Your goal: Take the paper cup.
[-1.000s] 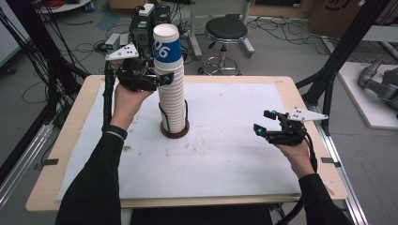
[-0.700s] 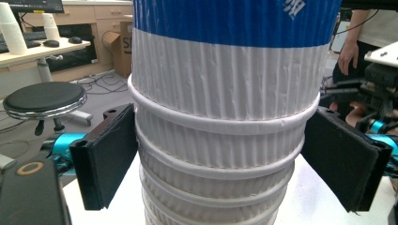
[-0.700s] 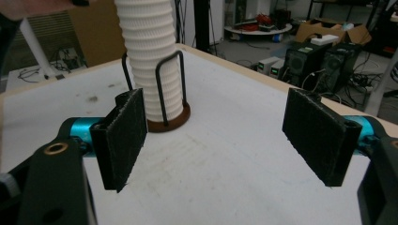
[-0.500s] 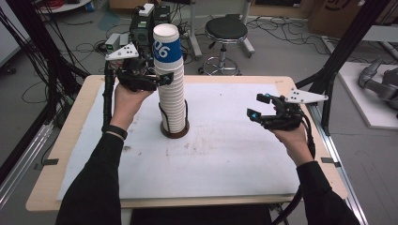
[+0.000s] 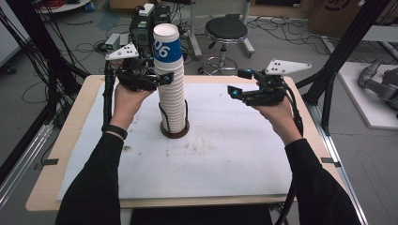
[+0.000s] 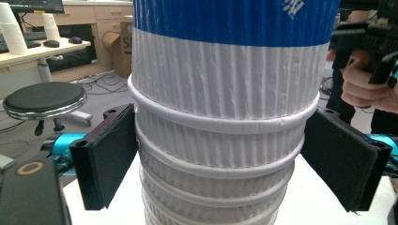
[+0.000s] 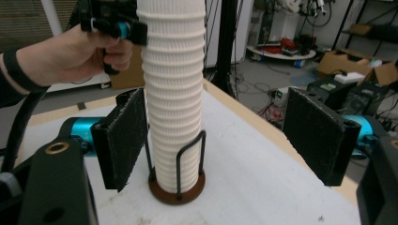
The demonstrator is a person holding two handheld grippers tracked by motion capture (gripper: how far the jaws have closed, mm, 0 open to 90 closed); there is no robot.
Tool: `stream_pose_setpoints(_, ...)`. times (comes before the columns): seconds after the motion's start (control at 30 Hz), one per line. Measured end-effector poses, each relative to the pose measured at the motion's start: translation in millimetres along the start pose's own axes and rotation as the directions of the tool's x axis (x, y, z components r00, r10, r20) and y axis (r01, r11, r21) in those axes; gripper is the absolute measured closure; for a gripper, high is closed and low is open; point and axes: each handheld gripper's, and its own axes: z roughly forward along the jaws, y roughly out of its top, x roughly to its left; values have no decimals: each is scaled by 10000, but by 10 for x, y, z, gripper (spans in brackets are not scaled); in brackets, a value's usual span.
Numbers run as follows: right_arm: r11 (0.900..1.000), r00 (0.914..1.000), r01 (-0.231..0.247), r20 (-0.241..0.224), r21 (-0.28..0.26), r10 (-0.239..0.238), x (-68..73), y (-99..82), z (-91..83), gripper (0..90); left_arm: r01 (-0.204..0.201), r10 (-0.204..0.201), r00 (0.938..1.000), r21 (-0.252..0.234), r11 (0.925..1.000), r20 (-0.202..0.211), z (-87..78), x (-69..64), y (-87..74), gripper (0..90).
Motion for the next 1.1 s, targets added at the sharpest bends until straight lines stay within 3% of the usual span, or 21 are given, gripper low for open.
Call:
stream_pose_setpoints(0.23, 9995, 9992, 310, -262, -41, -311, 14, 272, 177, 234, -5, 5, 10000, 22, 10000, -6, -2, -3, 3, 134)
stream_pose_setpoints(0.63, 9996, 9978, 164, -638, -230, -178, 10, 699, 536, 232, -8, 8, 10000, 17, 10000, 0, -3, 1, 2, 134)
stream_pose_setpoints(0.9, 9991, 9951, 310, -925, -298, -337, 102, 1038, 802, 223, 18, -18, 10000, 7, 10000, -8, -2, 8, 1, 134)
stream_pose_setpoints(1.1, 9991, 9941, 220, -1058, -367, -258, 146, 1170, 944, 219, 33, -33, 10000, 41, 10000, 10, 0, 13, 5, 134)
